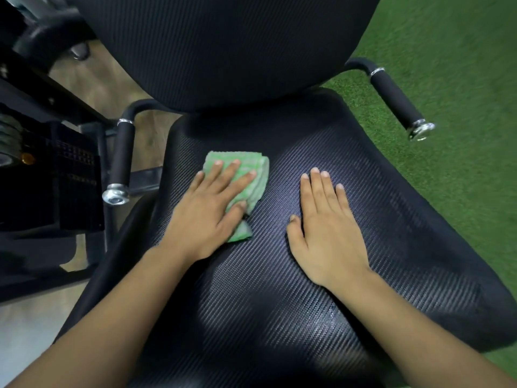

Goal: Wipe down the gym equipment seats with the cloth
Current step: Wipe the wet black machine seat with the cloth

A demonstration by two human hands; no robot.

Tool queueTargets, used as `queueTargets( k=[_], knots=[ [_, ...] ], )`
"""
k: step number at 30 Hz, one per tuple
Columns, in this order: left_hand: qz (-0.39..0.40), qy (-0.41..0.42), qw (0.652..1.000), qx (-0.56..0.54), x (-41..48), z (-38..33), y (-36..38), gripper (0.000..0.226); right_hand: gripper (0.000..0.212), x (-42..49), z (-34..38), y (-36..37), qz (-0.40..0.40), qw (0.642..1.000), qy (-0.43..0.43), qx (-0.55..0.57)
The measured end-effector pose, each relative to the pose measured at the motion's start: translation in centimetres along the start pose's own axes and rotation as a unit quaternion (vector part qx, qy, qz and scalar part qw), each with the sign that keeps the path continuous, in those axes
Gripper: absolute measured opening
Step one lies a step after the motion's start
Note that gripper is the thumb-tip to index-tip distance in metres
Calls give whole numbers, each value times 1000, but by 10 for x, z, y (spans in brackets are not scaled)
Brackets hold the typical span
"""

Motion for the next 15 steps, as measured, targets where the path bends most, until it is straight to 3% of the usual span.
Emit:
queueTargets(
  k=[5, 9, 11, 13, 15],
  knots=[
    [-15, -157, 987, 31, 9, 27, -6, 68, 73, 0, -1, 1, -12, 1000, -1, -4],
    [7, -68, 997, 37, 10, -27, 8, 73, 76, 2, -2, 3, -2, 1000, -2, -23],
    [6, -36, 999, -23, -12, -42, 8, 68, 77, 1, -3, 2, 2, 1000, -6, -23],
    [-28, -49, 989, -133, -32, -44, 0, 62, 75, 1, -4, -1, 11, 1000, -4, -11],
    [-96, -88, 977, -171, -48, -29, -13, 56, 68, 2, -2, -6, 26, 999, 18, 28]
  ],
)
Point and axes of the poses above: each hand's wrist, its own x-axis towards the middle knuckle, its own y-axis out of the palm, z = x × y, the point moved 5 cm from there along x, towards the middle knuckle, and after that the axes turned 10 degrees about y, right-handed, at the moved point
